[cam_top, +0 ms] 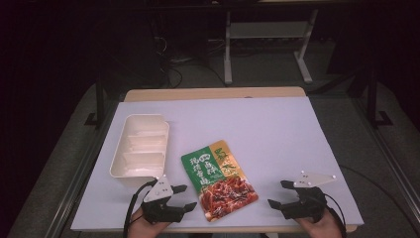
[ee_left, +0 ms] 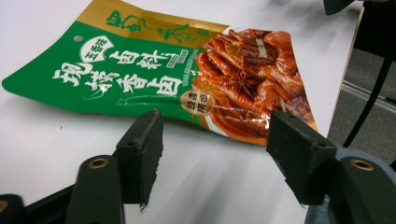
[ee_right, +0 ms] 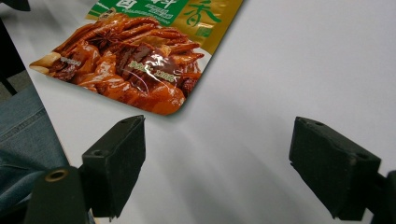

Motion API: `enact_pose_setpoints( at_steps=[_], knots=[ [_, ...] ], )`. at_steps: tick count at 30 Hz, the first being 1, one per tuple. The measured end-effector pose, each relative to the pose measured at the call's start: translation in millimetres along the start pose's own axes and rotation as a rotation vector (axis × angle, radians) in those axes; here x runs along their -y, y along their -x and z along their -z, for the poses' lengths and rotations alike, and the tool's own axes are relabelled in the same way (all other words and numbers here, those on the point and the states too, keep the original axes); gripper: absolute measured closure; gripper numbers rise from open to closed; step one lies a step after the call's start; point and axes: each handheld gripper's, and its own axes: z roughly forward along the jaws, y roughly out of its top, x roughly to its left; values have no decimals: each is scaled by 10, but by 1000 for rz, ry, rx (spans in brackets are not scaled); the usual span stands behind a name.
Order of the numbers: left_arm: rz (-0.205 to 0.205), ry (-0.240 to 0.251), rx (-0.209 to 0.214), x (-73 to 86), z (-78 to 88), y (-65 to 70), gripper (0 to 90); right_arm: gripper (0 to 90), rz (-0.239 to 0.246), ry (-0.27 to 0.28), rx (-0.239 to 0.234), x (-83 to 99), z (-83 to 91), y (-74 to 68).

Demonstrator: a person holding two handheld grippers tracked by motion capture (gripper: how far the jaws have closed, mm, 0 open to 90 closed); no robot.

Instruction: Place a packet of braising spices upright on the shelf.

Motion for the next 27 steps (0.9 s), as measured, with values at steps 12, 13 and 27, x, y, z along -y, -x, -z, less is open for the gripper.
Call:
enact_pose_setpoints(
  at_steps=[12, 13, 27],
  knots=[
    [-2, -68, 43, -265, -238, -51, 737, 173, 6, 12, -16, -332, -42, 74],
    [-6, -75, 43, -276, -258, -50, 737, 173, 6, 12, -16, -332, -42, 74],
    [3, -193, 64, -242, -539, -94, 897, 180, 81, -106, -55, -1039, -581, 110]
  ],
)
